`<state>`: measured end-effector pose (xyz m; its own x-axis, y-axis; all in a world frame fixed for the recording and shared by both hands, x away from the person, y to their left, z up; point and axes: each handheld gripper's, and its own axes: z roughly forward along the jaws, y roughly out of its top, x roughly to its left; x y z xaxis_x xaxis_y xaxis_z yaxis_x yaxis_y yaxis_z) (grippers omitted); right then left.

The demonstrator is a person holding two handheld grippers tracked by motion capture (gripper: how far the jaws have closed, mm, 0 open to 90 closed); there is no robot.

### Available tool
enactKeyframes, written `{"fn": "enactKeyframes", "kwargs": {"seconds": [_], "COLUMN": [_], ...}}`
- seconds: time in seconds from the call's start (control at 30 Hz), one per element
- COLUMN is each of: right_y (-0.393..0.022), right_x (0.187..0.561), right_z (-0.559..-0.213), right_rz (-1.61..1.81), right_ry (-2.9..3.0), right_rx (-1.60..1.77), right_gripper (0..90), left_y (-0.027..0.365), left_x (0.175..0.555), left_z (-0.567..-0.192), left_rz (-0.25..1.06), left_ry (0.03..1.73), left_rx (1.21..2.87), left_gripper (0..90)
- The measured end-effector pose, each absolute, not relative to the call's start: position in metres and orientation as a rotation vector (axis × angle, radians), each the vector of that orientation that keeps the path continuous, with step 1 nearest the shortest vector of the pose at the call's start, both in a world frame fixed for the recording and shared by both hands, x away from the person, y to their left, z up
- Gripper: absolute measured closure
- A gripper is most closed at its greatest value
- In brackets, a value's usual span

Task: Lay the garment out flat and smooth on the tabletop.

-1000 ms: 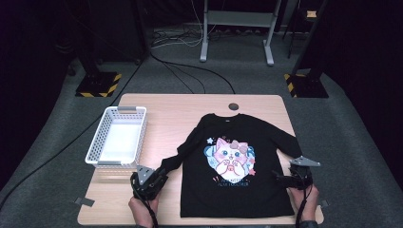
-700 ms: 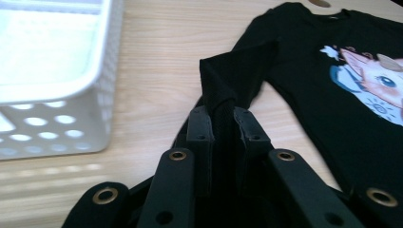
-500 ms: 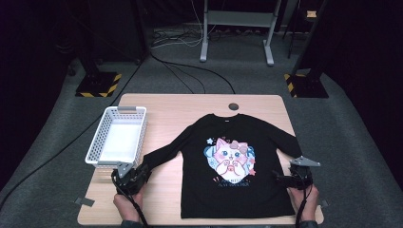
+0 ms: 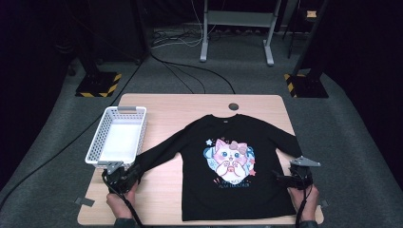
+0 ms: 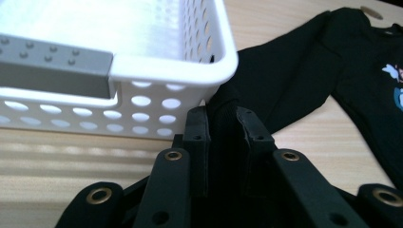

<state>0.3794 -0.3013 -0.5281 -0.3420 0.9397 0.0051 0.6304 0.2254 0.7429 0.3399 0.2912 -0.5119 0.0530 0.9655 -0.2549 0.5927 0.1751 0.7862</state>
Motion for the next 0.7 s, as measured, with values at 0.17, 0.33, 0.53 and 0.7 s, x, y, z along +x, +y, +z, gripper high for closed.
{"fn": "enactKeyframes", "kwargs": {"seconds": [0.17,0.33,0.53,0.7], "right_y": [-0.301,-0.301,-0.301,-0.301], "right_x": [0.379,0.379,0.379,0.379], "right_z": [-0.528,-0.528,-0.528,-0.528], "right_rz": [0.92,0.92,0.92,0.921], "right_ry": [2.056,2.056,2.056,2.057], "right_rx": [1.443,1.443,1.443,1.439], "right_gripper": [11.5,11.5,11.6,12.4], "left_y": [0.294,0.3,0.303,0.3], "left_x": [0.337,0.33,0.329,0.331], "left_z": [-0.514,-0.515,-0.515,-0.522], "left_rz": [0.568,0.516,0.696,0.825], "left_ry": [1.654,1.651,1.733,1.783], "left_rx": [1.492,1.442,1.498,1.562], "left_gripper": [75.2,75.5,56.8,44.2]}}
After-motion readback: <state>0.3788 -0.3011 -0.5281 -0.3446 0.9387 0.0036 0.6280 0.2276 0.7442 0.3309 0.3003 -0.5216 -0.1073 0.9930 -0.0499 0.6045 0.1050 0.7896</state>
